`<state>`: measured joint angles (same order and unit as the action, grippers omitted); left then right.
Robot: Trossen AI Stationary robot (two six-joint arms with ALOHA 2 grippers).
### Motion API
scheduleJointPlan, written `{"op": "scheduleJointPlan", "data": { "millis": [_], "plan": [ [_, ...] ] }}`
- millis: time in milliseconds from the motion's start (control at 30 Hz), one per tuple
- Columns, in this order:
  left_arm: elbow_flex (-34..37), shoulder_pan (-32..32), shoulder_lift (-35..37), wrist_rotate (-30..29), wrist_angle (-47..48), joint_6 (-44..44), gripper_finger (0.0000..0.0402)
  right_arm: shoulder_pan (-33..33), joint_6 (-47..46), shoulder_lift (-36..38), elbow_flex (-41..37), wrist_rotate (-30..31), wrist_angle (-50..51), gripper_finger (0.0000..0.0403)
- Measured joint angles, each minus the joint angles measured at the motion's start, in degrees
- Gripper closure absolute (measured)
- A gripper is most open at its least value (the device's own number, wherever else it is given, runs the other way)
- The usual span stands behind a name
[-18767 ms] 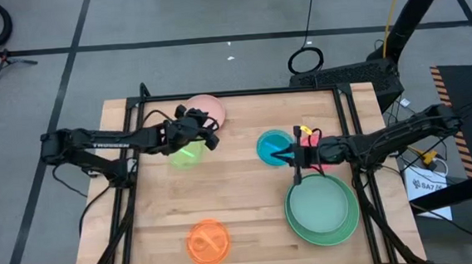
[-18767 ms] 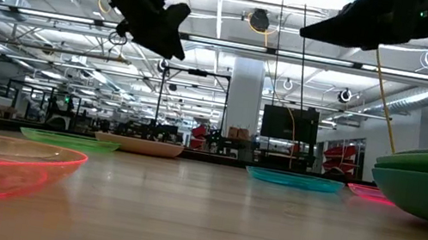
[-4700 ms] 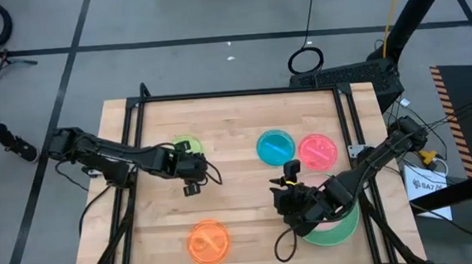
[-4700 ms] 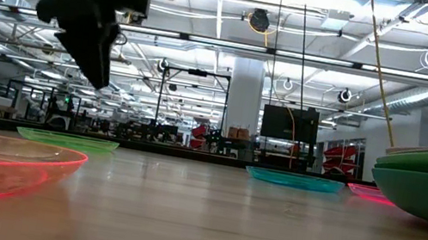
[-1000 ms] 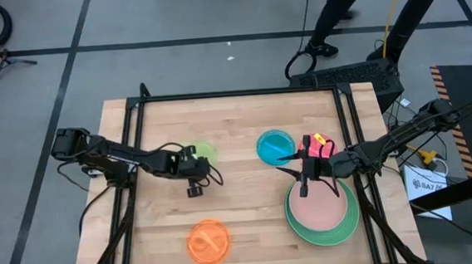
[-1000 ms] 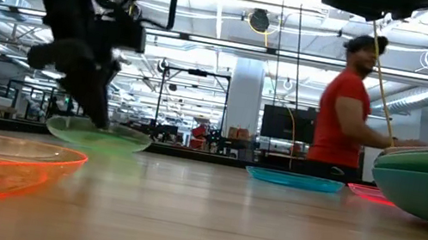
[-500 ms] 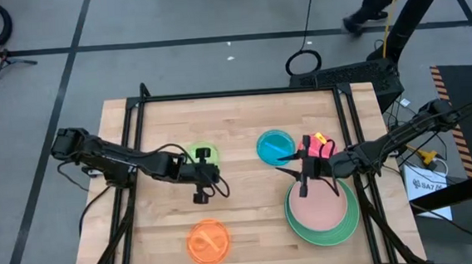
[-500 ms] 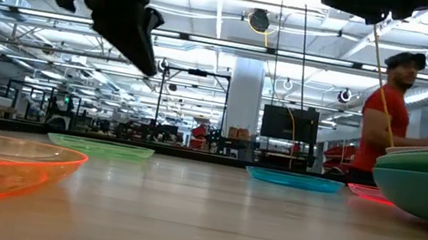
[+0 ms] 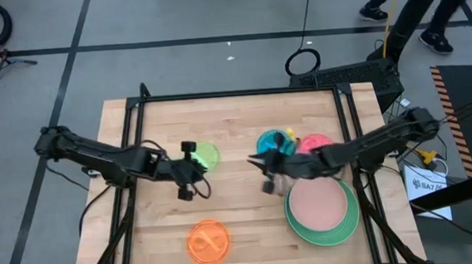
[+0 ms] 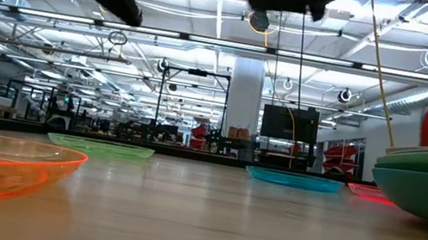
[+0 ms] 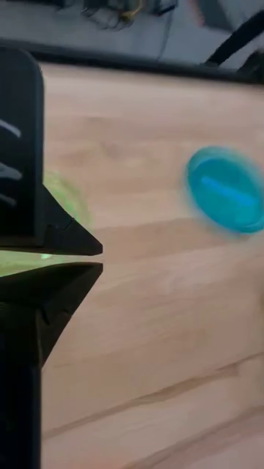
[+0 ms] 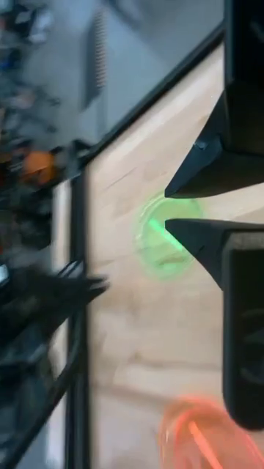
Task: Stack plastic plates
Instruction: Stack the green transparent plate on top of the light pink plate
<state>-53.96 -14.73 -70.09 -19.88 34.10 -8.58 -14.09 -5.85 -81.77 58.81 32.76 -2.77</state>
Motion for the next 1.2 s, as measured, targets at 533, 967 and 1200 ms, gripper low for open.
{"op": "scheduleJointPlan", "data": {
  "millis": [533,967,1200],
  "plan": [
    [2.4,0.1,21.4,-4.9,-5.8,-5.9,0.0367,12.3,-23.1,-25.2,29.6,-17.2,19.5,0.0384],
    [11.2,0.5,30.1,-4.8,-12.8,-9.7,0.0367,15.4,-38.7,-38.7,35.2,-18.0,22.9,0.0263],
    [11.2,0.4,30.9,-4.7,-11.1,-9.1,0.0367,15.8,-44.0,-42.4,35.2,-18.0,20.1,0.0249]
  ]
}}
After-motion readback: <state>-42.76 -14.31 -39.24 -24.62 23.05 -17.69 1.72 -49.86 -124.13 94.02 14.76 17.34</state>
